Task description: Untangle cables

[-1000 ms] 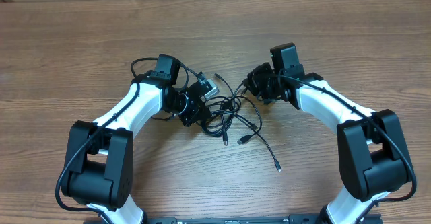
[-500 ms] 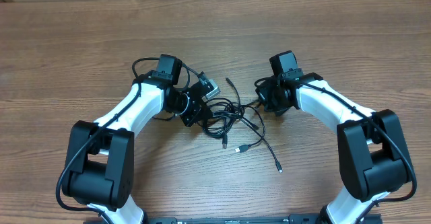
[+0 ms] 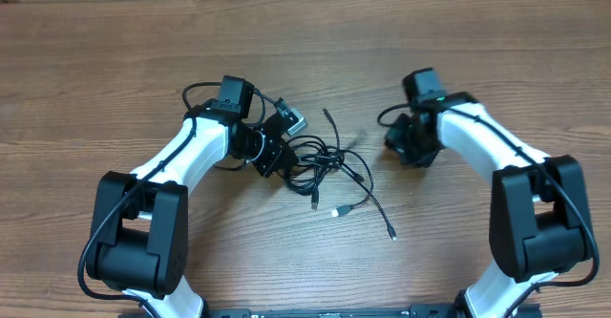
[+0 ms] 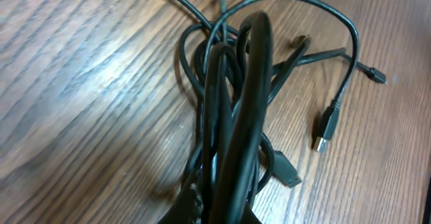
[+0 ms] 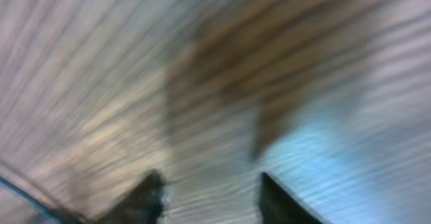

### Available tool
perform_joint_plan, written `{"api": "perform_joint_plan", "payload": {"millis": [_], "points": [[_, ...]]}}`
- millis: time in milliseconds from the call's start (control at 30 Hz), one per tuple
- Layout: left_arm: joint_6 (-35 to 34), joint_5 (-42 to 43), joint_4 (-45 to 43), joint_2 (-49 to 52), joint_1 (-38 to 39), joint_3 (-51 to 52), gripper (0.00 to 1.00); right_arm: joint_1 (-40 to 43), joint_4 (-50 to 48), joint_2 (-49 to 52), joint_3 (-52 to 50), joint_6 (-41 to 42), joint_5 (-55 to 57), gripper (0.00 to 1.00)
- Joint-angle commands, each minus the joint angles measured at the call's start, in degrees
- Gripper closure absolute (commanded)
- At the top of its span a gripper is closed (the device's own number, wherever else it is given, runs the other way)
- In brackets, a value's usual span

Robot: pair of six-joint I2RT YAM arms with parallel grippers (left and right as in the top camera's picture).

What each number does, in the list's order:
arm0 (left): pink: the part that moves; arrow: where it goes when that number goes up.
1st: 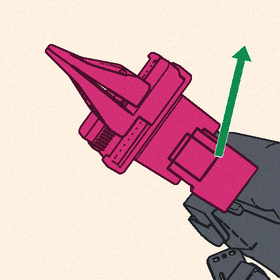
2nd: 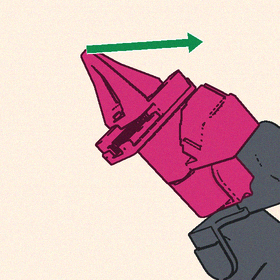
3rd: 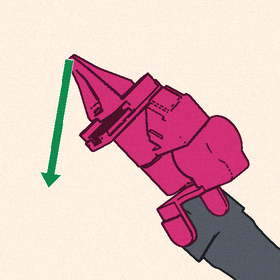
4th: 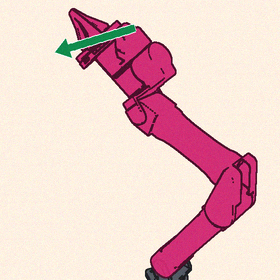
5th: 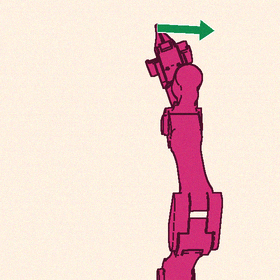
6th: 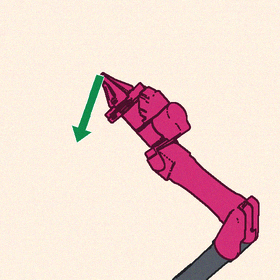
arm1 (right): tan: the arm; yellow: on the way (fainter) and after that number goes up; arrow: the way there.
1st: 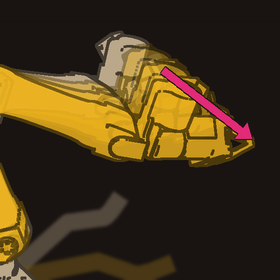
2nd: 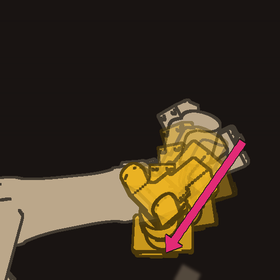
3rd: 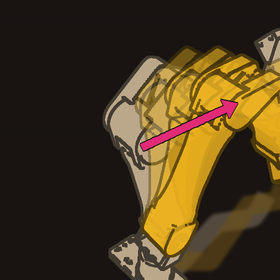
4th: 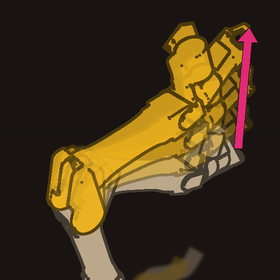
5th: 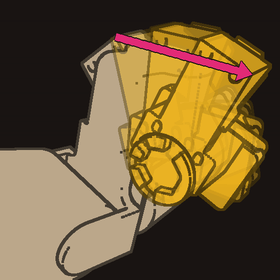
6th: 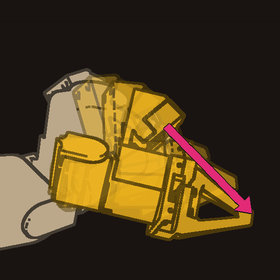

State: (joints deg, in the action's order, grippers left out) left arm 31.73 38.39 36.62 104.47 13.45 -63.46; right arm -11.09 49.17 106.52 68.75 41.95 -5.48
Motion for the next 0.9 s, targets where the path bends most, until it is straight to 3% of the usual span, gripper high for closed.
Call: {"api": "perform_joint_plan", "payload": {"millis": [0,233,400,500,600,700,867], "points": [[-1.38,0.63,-0.35,-1.84,-0.26,-0.46,0.96,1.22,4.37,0.11,5.77,-8.7,0.11,0.48],[-7.65,0.61,-2.71,-1.84,-0.26,-0.46,0.96,0.68,14.91,0.11,12.33,-25.14,-16.57,0.42],[-17.75,0.57,-4.98,-1.84,-0.37,-0.46,0.96,-0.15,16.79,0.13,12.26,-25.9,-24.04,0.4],[-22.51,0.57,-5.97,-1.84,-0.37,-0.46,0.96,-1.01,16.22,0.13,12.22,-25.46,-26.97,0.44],[-27.15,0.57,-6.69,-1.84,-0.52,-0.46,0.96,-2.67,14.75,0.13,12.17,-21.88,-27.61,0.6],[-31.41,0.59,-6.69,-1.84,-1.09,-0.46,0.96,-4.87,11.04,0.13,11.26,-16.06,-27.21,0.7],[-34.53,0.63,-6.54,-1.84,-2.6,-0.46,0.96,-8.31,0.98,0.13,6.97,-4.96,-22.45,0.71]]}}
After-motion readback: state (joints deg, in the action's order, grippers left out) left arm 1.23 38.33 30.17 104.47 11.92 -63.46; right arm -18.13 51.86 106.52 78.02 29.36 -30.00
